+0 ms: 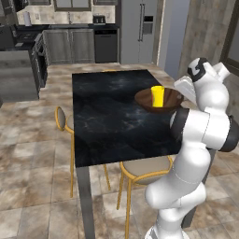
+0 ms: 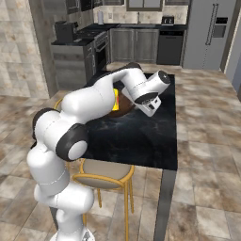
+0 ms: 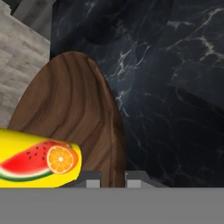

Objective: Place the cup inside the bowl on the dining table and move the bowl to any counter.

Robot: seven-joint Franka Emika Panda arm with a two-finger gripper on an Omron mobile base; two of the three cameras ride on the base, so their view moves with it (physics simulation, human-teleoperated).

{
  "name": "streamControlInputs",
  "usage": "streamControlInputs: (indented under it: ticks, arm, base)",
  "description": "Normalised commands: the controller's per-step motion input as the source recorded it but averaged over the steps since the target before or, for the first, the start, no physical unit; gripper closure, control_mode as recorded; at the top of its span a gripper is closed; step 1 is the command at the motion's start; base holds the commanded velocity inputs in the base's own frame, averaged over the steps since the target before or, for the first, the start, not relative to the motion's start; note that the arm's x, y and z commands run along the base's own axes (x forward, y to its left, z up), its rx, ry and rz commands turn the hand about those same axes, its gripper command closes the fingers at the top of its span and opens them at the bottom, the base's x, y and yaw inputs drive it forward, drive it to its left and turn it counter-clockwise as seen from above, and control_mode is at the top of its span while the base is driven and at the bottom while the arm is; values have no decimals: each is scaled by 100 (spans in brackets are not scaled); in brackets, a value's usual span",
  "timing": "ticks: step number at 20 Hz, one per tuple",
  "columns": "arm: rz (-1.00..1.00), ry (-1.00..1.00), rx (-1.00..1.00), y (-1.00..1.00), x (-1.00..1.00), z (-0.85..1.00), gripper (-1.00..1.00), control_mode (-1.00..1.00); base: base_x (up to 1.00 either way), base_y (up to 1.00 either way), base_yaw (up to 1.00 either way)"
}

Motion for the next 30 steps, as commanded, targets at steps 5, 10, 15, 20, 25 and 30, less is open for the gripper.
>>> streamControlInputs:
  ticks: [5,10,15,20,25,30]
  arm:
    - [0,0,0,1,0,0,100,-100]
    - [0,0,0,0,-1,1,100,-100]
    - [0,0,0,0,-9,5,100,-100]
    - [0,0,0,0,-7,2,100,-100]
    - [0,0,0,0,0,0,100,-100]
    - [0,0,0,0,0,0,100,-100]
  base:
    - [0,0,0]
    - [0,0,0]
    - [0,0,0]
    - [0,0,0]
    - [0,0,0]
    - [0,0,0]
